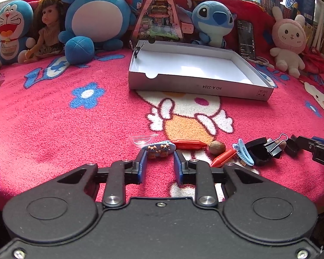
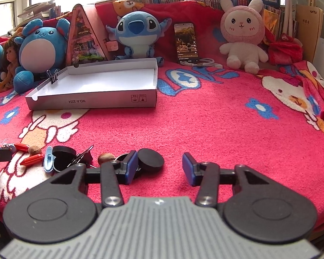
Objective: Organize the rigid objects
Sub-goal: 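Grasp the blue cartoon eraser with the left tool while the right tool grasps the black lid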
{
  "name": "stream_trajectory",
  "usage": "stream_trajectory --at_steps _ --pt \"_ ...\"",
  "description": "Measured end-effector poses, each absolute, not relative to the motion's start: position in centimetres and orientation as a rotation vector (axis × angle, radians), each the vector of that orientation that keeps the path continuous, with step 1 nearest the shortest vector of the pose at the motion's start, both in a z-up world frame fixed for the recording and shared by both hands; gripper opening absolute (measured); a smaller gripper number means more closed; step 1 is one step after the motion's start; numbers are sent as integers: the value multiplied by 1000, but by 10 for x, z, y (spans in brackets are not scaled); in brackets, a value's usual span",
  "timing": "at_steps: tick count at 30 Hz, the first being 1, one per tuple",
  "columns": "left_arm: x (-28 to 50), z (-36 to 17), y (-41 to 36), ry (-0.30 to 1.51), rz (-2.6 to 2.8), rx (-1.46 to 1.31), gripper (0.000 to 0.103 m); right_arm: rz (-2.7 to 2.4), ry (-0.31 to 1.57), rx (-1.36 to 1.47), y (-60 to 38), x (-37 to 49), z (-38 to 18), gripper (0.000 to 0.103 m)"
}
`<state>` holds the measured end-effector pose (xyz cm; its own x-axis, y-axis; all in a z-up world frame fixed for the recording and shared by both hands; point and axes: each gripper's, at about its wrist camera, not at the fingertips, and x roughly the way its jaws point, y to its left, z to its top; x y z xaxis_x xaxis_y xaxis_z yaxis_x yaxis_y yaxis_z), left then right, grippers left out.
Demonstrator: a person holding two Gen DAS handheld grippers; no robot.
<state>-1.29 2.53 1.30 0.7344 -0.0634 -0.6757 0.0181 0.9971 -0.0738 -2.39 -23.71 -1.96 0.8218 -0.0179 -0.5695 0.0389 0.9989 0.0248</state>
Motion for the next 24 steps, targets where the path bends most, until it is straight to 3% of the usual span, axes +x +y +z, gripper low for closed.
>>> stream_trajectory --at_steps 7,12,20,24 --pt "-7 9 20 721 -38 2 27 -64 604 6 -241 -17 -23 51" --pt "-5 7 14 707 -35 22 39 -64 612 10 -240 -13 -27 52" --pt "2 2 15 701 -30 7 38 -62 596 17 -242 -10 -31 54" --pt "2 3 17 694 -33 -4 31 -68 590 32 -245 -8 -33 55"
